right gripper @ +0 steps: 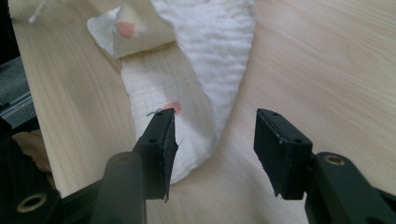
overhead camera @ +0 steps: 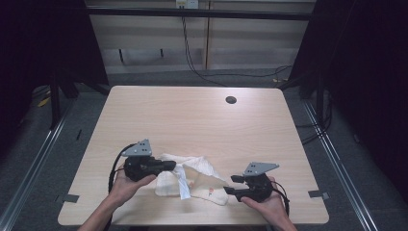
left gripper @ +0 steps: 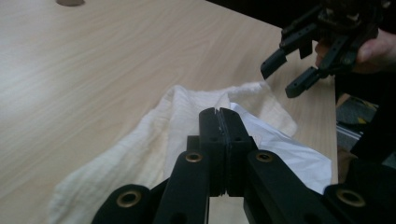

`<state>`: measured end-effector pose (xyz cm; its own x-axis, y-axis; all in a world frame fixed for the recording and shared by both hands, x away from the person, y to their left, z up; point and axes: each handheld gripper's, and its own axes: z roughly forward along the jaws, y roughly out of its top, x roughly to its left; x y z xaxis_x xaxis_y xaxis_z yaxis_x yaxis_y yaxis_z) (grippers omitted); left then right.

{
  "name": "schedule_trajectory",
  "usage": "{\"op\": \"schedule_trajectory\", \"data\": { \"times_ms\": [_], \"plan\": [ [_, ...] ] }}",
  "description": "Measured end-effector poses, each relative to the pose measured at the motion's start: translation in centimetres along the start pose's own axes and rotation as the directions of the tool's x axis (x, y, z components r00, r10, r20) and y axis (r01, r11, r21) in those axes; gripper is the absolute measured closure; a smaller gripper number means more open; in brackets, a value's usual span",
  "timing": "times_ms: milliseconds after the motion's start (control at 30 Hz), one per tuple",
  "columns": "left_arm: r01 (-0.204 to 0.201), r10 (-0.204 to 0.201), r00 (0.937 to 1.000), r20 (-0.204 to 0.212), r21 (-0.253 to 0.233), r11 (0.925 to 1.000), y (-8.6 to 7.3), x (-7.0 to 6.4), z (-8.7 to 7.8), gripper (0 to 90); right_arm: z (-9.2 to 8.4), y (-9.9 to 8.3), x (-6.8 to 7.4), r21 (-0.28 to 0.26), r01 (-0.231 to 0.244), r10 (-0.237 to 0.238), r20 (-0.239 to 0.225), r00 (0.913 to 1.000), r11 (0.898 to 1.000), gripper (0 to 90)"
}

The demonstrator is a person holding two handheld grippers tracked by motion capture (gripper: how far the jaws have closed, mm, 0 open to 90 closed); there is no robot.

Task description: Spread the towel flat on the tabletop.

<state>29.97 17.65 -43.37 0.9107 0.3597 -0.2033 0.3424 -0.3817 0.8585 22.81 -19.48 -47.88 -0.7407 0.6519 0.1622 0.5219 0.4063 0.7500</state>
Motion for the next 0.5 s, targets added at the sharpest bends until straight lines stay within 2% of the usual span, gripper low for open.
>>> {"op": "schedule_trajectory", "data": {
  "times_ms": [167, 300, 367, 433, 500],
  "plan": [
    [0.040, -0.041, 0.9985, -0.036, -0.021, 0.9990, -0.8, 1.3, -1.4, 89.3, 0.6, -0.1, 0.3, 0.015, 0.021, -0.021, -0.023, 0.9995, 1.000, 49.0],
    [0.076, -0.077, 0.9947, -0.068, -0.020, 0.9969, -1.9, 2.3, -2.0, 89.3, 1.1, -0.2, 1.0, 0.022, 0.031, -0.030, -0.052, 0.9982, 0.999, 49.5],
    [0.089, -0.091, 0.9928, -0.078, -0.021, 0.9958, -2.2, 2.7, -2.3, 89.3, 1.5, -0.3, 1.6, 0.032, 0.050, -0.047, -0.076, 0.9960, 0.998, 52.3],
    [0.097, -0.099, 0.9915, -0.085, -0.026, 0.9950, -2.4, 3.0, -2.5, 89.3, 1.6, -0.3, 1.7, 0.035, 0.054, -0.050, -0.083, 0.9953, 0.998, 53.2],
    [0.107, -0.109, 0.9903, -0.086, -0.030, 0.9939, -2.6, 3.1, -2.7, 89.3, 1.7, -0.4, 1.9, 0.044, 0.059, -0.055, -0.090, 0.9945, 0.997, 57.8]
  ]
}}
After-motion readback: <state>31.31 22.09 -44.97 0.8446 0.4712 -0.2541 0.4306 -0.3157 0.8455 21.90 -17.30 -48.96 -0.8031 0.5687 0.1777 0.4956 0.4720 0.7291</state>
